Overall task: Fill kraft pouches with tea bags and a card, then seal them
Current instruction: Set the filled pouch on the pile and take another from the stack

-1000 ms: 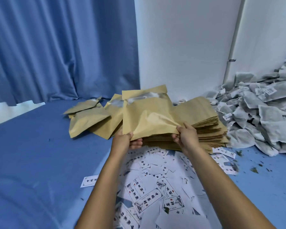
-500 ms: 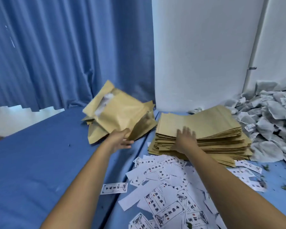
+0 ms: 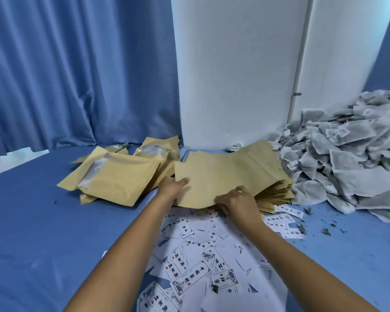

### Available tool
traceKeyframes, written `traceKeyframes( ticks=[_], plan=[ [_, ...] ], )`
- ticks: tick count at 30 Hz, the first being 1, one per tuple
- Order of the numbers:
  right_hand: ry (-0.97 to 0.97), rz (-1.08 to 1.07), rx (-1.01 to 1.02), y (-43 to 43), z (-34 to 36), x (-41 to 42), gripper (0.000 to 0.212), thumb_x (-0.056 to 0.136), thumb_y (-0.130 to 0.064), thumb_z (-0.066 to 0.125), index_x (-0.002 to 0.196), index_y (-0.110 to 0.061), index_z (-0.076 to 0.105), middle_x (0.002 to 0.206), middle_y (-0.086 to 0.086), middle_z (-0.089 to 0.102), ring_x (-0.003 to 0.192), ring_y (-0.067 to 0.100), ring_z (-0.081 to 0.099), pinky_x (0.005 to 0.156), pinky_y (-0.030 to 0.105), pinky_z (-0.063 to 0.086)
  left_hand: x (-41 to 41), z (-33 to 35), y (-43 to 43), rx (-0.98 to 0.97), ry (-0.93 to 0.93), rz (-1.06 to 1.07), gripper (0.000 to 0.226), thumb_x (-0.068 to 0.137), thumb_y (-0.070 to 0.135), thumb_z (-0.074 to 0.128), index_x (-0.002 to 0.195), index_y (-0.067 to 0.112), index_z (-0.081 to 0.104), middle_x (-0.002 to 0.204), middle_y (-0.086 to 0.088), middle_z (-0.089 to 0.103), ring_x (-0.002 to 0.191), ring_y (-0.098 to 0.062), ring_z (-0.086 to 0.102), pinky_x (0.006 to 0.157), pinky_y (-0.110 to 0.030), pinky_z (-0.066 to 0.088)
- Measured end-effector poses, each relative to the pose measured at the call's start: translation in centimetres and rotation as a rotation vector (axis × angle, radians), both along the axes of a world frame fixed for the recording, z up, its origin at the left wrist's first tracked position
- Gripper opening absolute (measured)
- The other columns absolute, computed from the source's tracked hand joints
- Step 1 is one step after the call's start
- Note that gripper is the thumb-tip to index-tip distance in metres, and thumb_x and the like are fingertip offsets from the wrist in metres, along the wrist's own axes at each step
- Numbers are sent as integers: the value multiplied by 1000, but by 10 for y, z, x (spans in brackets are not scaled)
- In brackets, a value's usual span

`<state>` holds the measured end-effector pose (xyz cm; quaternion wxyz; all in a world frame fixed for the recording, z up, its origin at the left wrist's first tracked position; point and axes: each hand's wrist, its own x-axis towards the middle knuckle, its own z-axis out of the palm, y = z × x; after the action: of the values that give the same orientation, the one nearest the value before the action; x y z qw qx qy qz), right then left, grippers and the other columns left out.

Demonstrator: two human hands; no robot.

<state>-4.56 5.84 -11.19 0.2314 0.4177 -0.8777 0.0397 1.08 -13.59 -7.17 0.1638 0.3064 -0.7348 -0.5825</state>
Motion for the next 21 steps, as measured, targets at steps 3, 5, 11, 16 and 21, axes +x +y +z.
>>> traceKeyframes(
  ticks=[3,5,11,16,21],
  plan=[
    [-78,-128,-370,25,-11,10,29,92,-41,50,76,-23,67,93,-2,71,91,20,62,82,34,40,-5,-14,9,-211,-130,57,35,81,4,69,115,-2,60,116,-19,64,104,-31,60,76,-29,45],
    [-163,-436,-520,50,-5,-2,36,91,-43,53,109,-14,64,130,7,58,119,27,50,96,40,37,-5,-20,12,-288,-205,55,41,81,3,68,121,0,55,119,-18,61,105,-31,58,75,-30,43],
    [-1139,-400,-1055,120,22,-43,22,86,-15,64,104,-3,61,87,9,67,76,27,62,67,33,49,-1,-24,33,-439,-358,-87,41,89,1,51,130,-2,47,129,-23,53,112,-34,53,94,-40,44],
    [-1339,-152,-1023,150,18,-32,8,82,-12,67,82,-4,65,75,10,68,64,19,66,60,27,49,-4,-4,94,-937,-195,17,37,85,11,59,120,11,46,125,-13,40,112,-31,45,90,-37,40],
    [-1135,-197,-847,162,-7,-10,38,80,-11,68,48,-17,50,46,-4,48,45,8,45,43,18,32,-26,-12,193,-364,-149,-583,36,95,33,52,66,12,50,54,-7,56,47,-20,55,46,-19,43]
  ],
)
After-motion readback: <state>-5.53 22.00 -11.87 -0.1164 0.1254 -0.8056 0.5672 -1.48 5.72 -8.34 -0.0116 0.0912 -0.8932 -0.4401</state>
